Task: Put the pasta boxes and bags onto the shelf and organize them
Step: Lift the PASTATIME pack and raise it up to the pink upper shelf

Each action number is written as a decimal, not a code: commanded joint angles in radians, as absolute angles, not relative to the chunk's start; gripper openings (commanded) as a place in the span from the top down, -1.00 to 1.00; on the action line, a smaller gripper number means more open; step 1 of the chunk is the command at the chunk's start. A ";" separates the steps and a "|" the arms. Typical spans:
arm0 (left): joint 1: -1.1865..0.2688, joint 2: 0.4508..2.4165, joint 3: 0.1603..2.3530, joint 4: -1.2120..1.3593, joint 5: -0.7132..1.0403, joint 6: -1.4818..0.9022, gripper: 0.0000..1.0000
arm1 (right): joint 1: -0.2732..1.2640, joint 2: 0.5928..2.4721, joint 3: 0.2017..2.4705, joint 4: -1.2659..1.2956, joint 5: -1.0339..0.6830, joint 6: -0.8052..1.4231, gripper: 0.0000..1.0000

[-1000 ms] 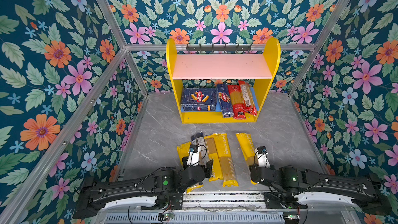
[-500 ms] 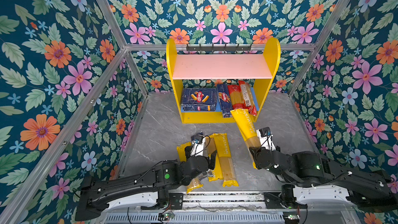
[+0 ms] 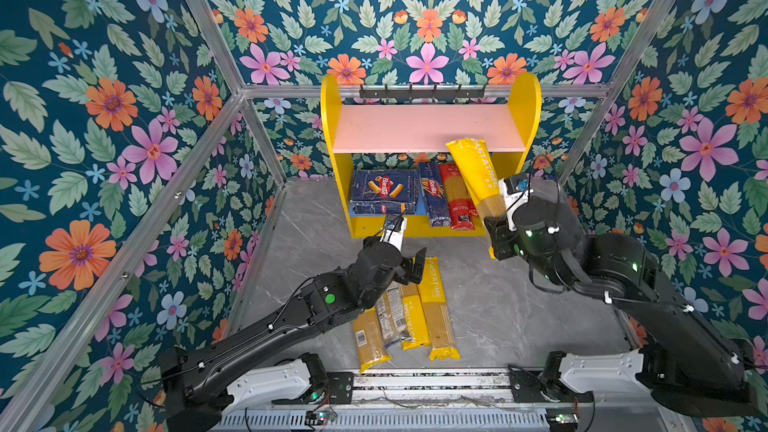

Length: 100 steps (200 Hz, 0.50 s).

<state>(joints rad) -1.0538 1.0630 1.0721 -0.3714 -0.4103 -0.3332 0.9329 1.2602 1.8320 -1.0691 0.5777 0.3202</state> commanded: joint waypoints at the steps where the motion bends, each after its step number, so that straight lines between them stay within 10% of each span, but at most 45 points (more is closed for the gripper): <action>1: -1.027 1.095 1.112 -0.320 -0.337 -0.255 -0.99 | 0.836 1.337 1.969 -0.954 0.505 0.185 0.49; 100: -0.928 1.184 1.161 -0.288 -0.261 -0.209 -0.99 | 0.502 1.942 2.771 -0.998 0.358 -0.050 0.49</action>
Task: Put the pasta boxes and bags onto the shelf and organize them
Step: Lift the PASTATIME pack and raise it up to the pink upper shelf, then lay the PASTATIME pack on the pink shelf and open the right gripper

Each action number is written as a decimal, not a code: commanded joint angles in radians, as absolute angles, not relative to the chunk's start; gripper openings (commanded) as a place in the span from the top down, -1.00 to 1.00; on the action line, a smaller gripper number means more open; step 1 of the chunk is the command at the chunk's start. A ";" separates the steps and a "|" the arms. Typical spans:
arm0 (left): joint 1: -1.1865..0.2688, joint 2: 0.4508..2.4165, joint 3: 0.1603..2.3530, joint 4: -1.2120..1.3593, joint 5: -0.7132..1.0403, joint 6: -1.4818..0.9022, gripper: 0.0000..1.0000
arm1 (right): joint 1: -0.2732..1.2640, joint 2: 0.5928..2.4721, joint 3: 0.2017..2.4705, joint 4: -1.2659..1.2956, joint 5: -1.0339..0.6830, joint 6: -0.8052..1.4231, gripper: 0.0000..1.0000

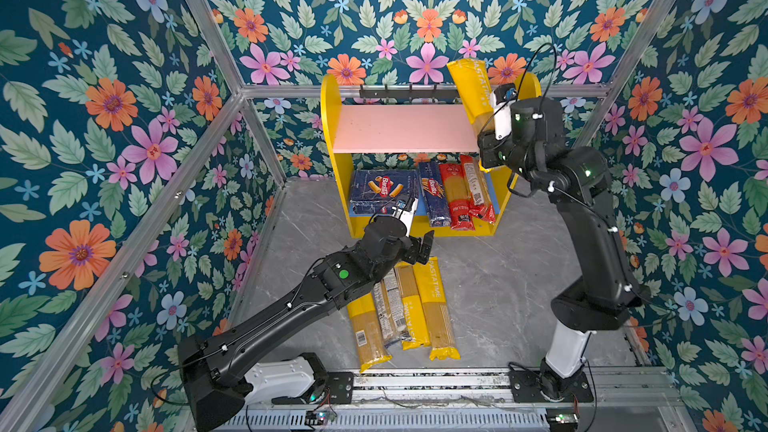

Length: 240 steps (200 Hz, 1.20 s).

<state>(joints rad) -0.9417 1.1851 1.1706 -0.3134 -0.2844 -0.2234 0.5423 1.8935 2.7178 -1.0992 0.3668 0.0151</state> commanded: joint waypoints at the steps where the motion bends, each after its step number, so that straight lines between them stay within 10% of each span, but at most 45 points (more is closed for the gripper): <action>1: -0.927 1.183 1.160 -0.287 -0.261 -0.210 -0.99 | 0.497 1.944 2.769 -0.994 0.357 -0.052 0.49; 96: -0.878 1.164 1.116 -0.295 -0.250 -0.229 -0.99 | 0.330 2.025 2.736 -0.860 0.256 -0.040 0.42; 152: -0.876 1.159 1.102 -0.295 -0.250 -0.251 -0.99 | 0.330 2.005 2.697 -0.868 0.286 -0.034 -0.48; 240: -0.875 1.098 1.055 -0.307 -0.262 -0.288 -0.99 | 0.370 1.848 2.546 -0.868 0.290 -0.021 -0.71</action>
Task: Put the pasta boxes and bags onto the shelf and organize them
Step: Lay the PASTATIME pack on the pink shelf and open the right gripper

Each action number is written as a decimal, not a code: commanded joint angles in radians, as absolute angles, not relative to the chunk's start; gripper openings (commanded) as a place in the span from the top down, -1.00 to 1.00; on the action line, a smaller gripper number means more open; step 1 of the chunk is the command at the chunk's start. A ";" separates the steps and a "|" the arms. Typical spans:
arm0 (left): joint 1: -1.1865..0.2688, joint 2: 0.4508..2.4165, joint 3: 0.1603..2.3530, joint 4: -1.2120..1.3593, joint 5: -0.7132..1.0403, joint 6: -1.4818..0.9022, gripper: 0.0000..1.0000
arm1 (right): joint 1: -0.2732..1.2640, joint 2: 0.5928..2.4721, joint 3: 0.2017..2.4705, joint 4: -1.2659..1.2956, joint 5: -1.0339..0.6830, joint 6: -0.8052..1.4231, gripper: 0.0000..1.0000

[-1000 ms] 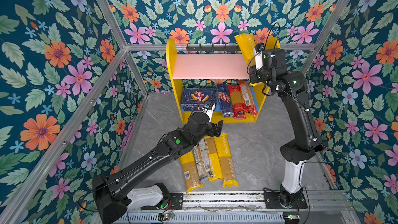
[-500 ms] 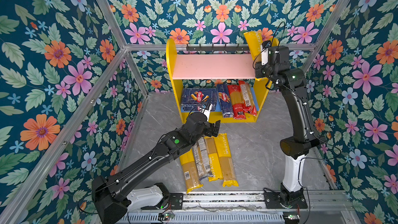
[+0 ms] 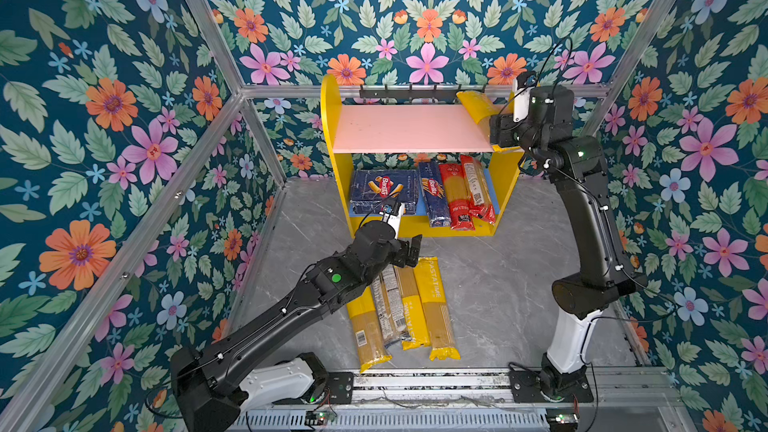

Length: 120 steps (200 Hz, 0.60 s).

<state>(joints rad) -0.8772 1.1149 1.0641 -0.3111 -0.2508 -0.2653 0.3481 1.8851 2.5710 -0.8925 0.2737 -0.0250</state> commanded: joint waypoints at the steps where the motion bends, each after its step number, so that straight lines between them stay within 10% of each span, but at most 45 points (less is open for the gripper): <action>1: -0.875 1.098 1.054 -0.308 -0.261 -0.289 -0.99 | 0.373 1.846 2.543 -0.869 0.291 -0.022 -0.71; 120: -0.875 0.861 0.850 -0.406 -0.308 -0.408 -0.99 | 0.783 1.408 1.762 -0.709 0.520 0.119 -0.73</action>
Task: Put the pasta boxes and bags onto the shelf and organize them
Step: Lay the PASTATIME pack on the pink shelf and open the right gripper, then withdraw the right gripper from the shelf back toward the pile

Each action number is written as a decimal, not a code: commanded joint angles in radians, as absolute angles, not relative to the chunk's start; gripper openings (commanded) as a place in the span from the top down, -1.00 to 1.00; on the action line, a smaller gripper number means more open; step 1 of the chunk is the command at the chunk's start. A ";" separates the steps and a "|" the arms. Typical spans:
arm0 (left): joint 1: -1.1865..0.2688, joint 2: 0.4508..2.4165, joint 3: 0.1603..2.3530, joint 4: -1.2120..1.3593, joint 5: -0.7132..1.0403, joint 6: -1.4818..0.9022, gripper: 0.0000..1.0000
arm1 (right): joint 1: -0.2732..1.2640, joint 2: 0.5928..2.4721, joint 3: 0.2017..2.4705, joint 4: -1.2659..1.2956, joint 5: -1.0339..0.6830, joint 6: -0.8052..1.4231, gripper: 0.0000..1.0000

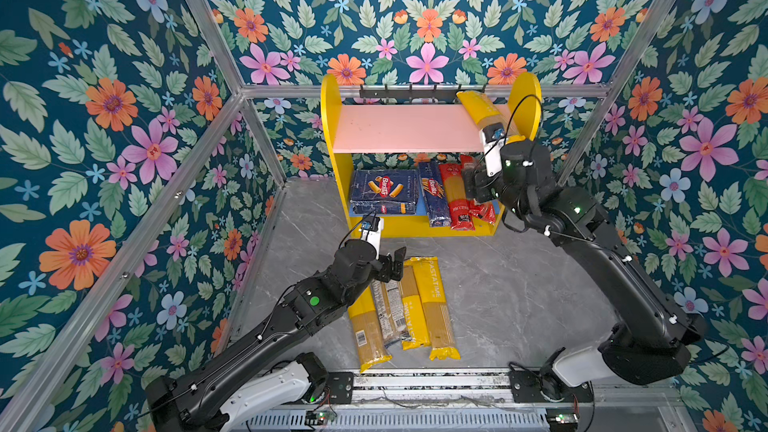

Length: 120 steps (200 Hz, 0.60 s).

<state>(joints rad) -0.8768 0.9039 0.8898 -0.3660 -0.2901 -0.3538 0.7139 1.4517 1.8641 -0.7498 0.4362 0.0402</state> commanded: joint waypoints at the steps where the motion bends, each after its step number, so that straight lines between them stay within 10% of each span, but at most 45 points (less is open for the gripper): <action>1: -0.876 0.857 0.847 -0.407 -0.309 -0.410 -0.99 | 0.786 1.405 1.755 -0.709 0.522 0.122 -0.73; 120: -0.875 0.657 0.600 -0.458 -0.331 -0.574 -0.99 | 0.999 1.213 1.100 -0.603 0.423 0.528 -0.78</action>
<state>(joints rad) -0.8768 0.6746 0.6319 -0.4442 -0.3206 -0.5274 0.9741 1.2411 1.1866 -0.6743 0.4671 0.4091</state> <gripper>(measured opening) 0.994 0.884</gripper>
